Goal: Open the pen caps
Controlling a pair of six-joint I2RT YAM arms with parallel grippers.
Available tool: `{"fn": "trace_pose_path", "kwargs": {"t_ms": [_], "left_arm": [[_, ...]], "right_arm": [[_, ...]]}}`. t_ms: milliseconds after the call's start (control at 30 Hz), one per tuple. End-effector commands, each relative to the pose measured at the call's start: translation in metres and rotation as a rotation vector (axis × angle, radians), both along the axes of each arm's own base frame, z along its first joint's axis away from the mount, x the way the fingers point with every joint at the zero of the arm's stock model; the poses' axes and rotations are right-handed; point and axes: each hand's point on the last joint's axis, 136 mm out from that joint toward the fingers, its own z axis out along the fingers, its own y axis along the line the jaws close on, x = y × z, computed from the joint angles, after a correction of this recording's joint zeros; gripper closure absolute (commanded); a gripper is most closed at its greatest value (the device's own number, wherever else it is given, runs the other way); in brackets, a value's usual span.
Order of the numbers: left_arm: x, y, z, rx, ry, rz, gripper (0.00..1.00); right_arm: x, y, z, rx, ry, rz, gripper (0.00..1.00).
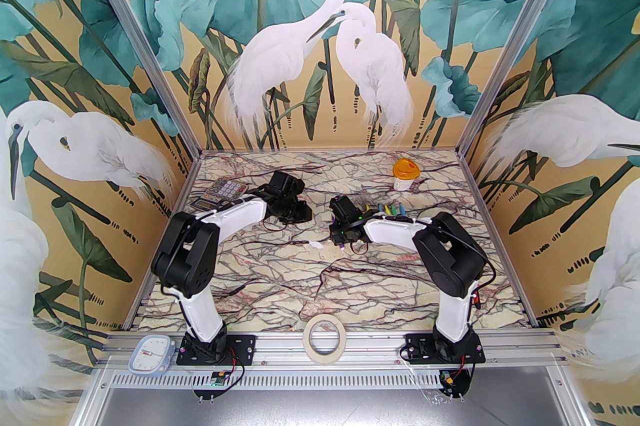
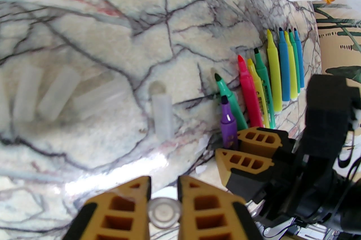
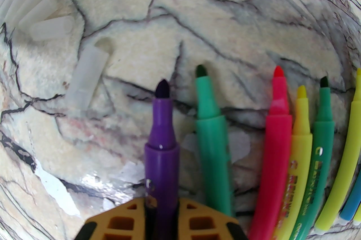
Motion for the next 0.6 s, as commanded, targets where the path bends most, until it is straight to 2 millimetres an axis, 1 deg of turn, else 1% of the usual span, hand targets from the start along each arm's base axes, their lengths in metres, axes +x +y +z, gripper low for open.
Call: {"fn": "trace_pose_path", "kwargs": {"t_ms": [0,133,267,467,567], "left_arm": [[0.0,-0.005,-0.009,0.026,0.02,-0.034,0.98],[0.003,-0.001,-0.019,0.065,0.034,-0.023,0.96],[0.003,0.0,-0.025,0.083,0.038,-0.016,0.94],[0.007,0.0,-0.033,0.097,0.042,-0.014,0.9],[0.009,0.0,-0.035,0.101,0.039,-0.014,0.87]], "right_arm": [[0.002,-0.009,0.001,-0.026,-0.007,-0.026,0.83],[0.001,-0.005,0.018,0.0,-0.041,0.002,0.7],[-0.002,-0.001,0.043,0.032,-0.091,0.038,0.62],[-0.009,0.003,0.076,0.063,-0.163,0.086,0.58],[-0.013,0.001,0.09,0.082,-0.193,0.092,0.56]]}}
